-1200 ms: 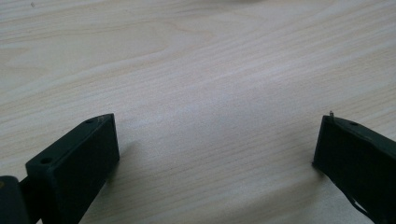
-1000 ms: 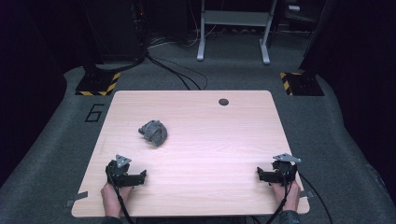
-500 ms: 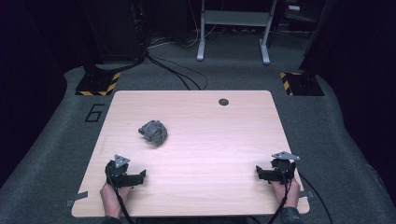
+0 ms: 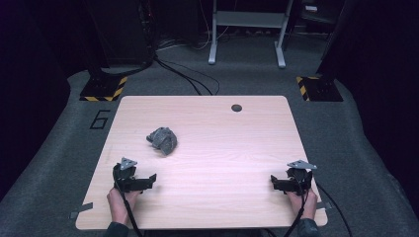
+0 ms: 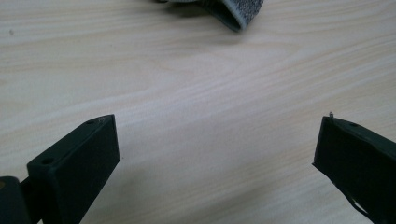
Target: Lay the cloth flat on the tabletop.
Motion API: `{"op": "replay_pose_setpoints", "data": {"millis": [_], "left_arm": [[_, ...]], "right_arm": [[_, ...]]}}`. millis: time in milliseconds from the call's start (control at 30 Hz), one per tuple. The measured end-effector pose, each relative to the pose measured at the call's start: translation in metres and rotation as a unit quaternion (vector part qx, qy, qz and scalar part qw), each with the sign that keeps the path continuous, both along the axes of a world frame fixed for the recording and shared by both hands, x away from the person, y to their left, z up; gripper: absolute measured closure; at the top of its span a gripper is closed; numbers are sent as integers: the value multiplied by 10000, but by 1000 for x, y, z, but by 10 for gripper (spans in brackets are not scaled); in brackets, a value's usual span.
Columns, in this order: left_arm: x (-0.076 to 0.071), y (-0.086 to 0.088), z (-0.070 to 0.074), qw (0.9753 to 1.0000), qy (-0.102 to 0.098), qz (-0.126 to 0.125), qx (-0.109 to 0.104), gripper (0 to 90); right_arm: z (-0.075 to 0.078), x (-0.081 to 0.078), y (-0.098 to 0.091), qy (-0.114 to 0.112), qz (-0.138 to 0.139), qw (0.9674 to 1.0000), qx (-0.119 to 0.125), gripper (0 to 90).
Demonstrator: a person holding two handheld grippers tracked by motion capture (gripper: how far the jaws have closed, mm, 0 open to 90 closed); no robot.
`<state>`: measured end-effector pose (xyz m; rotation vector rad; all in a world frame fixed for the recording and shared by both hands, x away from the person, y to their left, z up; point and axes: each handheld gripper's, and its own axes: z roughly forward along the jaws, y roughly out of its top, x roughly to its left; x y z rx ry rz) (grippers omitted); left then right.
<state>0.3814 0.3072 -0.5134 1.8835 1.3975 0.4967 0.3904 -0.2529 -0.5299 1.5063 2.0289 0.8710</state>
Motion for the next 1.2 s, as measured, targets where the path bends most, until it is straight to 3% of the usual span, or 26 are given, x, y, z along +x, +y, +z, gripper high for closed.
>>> {"op": "replay_pose_setpoints", "data": {"millis": [500,667,1000,1200], "left_arm": [[39,-4,39,9995,-276,-148,47,0],[57,-6,49,9994,-273,-208,64,1],[86,-13,56,9992,-361,-156,55,1],[102,-19,53,9995,-289,-145,64,0]], "right_arm": [[0,0,0,1,6,10000,3,2],[0,0,0,9,42,10000,-13,9],[0,-1,0,17,52,10000,-6,14],[0,-1,0,17,51,10000,-5,14]]}}
